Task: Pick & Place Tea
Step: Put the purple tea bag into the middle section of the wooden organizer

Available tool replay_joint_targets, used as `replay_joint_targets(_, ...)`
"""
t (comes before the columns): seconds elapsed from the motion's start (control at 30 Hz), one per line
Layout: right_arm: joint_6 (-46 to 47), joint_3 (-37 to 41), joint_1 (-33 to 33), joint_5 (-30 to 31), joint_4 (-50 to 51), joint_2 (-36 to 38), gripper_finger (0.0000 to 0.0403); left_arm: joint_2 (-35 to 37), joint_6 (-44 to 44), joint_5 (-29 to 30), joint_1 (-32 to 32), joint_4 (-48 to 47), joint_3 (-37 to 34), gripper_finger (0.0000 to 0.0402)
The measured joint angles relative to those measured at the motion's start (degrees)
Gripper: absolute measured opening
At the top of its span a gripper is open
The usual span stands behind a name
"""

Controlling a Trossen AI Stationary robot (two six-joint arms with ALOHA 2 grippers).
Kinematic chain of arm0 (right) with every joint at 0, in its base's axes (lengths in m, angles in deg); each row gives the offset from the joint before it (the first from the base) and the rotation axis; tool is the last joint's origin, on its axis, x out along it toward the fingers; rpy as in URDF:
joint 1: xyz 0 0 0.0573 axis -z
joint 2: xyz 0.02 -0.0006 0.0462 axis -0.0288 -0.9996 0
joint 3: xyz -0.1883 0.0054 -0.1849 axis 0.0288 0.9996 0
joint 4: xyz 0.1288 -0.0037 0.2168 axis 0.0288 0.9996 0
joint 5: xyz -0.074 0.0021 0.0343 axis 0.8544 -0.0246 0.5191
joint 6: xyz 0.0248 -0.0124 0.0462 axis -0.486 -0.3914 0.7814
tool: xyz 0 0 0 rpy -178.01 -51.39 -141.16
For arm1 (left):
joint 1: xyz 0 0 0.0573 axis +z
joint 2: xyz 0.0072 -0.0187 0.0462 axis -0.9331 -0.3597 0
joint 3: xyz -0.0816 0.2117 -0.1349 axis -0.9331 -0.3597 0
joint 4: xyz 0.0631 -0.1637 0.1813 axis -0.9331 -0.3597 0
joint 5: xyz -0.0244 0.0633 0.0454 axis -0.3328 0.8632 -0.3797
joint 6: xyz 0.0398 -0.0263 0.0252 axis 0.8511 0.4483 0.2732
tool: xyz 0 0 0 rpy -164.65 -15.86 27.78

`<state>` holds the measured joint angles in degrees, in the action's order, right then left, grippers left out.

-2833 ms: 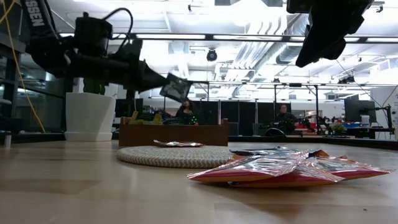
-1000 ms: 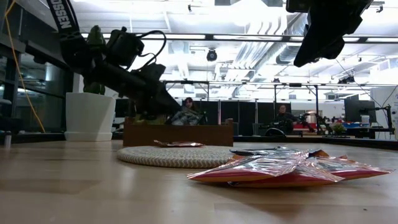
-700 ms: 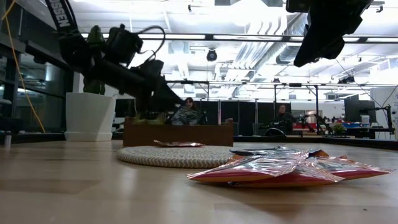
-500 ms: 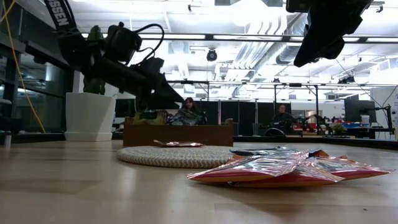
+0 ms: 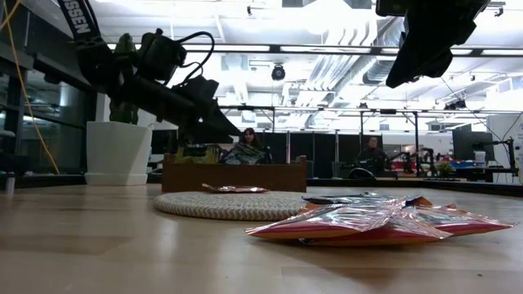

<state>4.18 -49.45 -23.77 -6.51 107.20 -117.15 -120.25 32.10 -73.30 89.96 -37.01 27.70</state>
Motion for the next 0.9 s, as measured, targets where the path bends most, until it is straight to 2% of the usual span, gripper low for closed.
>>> replay_joint_targets(0.23, 0.0, 0.0, 0.0, 0.0, 0.0, 0.0, 0.0012, 0.0, 3.7, 0.0, 0.0, -2.5, 2.3, 0.017)
replay_joint_targets(0.47, 0.1, 0.0, 0.0, 0.0, 0.0, 0.0, 0.0012, 0.0, 10.5, 1.2, 0.0, -16.5, 9.6, 0.0171)
replay_joint_targets(0.63, 0.1, 0.0, 0.0, 0.0, 0.0, 0.0, 0.0012, 0.0, 12.1, 1.1, 0.0, -22.0, 10.4, 0.017)
replay_joint_targets(0.9, 0.2, 0.0, 0.0, 0.3, 0.0, 0.0, 0.0012, 0.0, 12.0, -0.6, 0.0, -22.4, 10.4, 0.017)
